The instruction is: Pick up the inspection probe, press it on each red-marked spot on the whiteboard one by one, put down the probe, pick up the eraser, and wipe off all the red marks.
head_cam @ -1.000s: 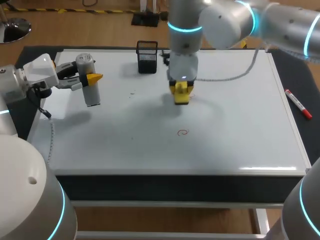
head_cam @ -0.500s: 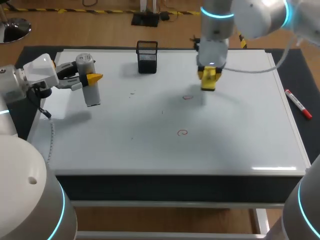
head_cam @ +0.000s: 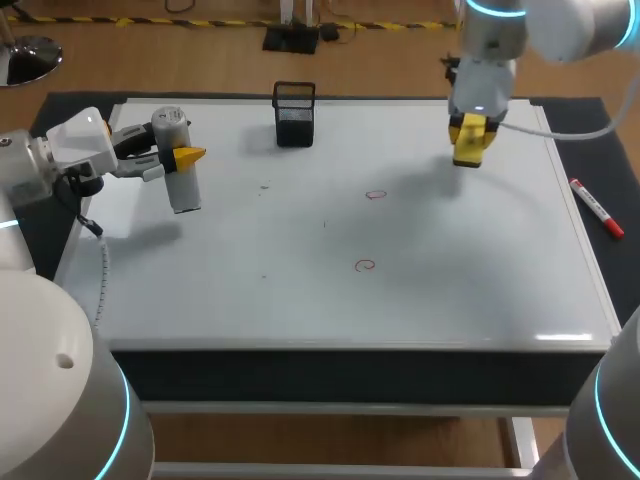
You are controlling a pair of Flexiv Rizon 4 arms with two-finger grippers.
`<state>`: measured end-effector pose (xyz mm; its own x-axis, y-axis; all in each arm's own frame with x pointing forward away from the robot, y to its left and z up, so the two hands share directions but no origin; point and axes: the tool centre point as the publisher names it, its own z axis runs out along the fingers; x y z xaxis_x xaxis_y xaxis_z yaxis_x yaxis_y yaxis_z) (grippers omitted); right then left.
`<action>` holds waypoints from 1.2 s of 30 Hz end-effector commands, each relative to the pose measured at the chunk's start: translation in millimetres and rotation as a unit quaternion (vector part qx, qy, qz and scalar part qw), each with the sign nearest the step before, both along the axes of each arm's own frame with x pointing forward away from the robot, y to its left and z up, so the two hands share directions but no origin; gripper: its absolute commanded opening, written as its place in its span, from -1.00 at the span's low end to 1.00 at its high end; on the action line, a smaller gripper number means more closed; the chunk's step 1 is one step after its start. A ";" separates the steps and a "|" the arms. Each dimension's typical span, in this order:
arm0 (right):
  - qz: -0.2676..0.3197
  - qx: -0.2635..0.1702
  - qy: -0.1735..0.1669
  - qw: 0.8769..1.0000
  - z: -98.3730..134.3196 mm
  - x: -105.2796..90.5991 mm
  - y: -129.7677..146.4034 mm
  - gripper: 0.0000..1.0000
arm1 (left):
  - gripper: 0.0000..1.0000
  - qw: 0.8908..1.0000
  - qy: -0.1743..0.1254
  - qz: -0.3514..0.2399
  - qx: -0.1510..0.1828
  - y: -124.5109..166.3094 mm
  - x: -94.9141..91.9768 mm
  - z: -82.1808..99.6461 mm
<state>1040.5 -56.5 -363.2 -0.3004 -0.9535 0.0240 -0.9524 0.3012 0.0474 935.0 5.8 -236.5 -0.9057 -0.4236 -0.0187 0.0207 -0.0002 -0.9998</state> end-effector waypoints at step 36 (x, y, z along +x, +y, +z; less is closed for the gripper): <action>-0.017 0.013 0.015 1.000 4.5 14.6 -25.5 -1.00 | -1.00 1.000 -0.017 -0.016 0.010 -18.2 0.1 5.9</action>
<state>1054.2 -81.1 -359.9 -0.3350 -0.9422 0.0052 -0.9389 0.3343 0.0820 929.8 -5.0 -233.2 -0.9168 -0.3953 -0.0562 0.0543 0.0161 -0.9984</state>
